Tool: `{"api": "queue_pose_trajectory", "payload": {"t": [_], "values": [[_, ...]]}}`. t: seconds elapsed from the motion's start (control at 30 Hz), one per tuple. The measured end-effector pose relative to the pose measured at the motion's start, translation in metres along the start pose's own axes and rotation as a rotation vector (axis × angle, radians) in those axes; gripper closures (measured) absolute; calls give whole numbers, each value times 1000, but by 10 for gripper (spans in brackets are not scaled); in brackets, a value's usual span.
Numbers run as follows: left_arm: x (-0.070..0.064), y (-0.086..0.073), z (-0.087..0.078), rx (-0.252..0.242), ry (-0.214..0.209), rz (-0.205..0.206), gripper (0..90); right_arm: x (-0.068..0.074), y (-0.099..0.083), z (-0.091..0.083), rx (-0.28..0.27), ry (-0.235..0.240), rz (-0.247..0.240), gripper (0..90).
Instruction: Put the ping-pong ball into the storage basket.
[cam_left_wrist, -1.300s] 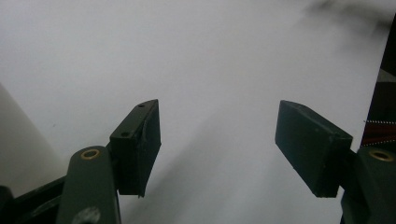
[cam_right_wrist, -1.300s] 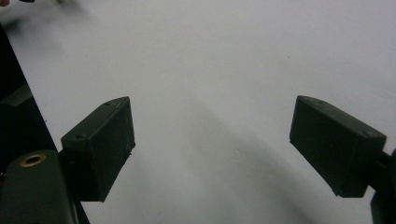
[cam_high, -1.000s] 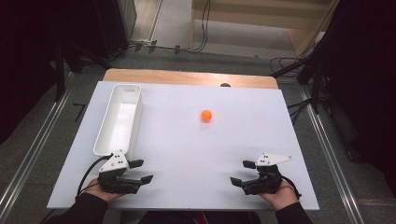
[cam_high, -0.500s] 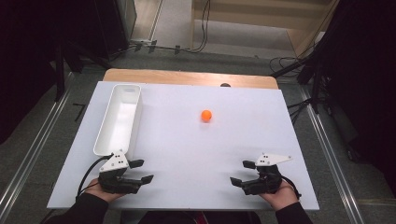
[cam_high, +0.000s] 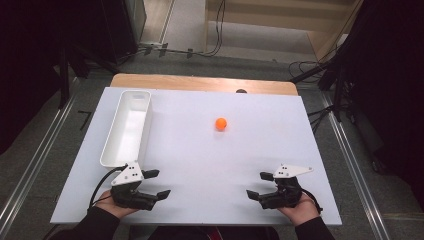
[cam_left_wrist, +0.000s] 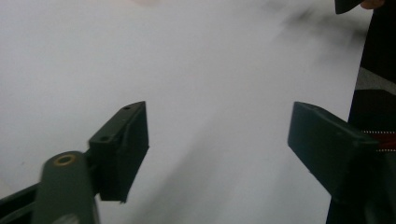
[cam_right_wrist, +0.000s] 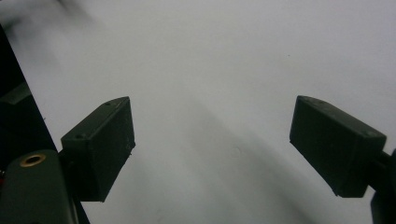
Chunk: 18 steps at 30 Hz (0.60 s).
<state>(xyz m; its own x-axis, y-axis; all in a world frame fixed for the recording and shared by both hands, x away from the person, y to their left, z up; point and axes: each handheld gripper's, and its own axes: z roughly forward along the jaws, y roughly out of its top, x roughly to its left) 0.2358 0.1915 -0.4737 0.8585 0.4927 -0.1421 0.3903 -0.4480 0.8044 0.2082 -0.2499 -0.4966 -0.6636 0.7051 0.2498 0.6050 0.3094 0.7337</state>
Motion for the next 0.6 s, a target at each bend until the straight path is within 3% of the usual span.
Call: {"api": "queue_pose_trajectory", "payload": {"t": [0.23, 0.37, 0.5, 0.6], "values": [[-3, 8, 4, 13, -30, -15, 182, 0, 0, 0, 3, 1, 1, 127], [-4, 11, 4, -9, -17, -13, 182, 1, -1, 0, 9, 3, 1, 127], [-4, 14, 6, 4, -14, -24, 182, 1, 0, 0, 10, 3, 0, 127], [-6, 15, 9, 2, -1, -9, 182, 1, 0, -1, 5, 2, -1, 127]]}}
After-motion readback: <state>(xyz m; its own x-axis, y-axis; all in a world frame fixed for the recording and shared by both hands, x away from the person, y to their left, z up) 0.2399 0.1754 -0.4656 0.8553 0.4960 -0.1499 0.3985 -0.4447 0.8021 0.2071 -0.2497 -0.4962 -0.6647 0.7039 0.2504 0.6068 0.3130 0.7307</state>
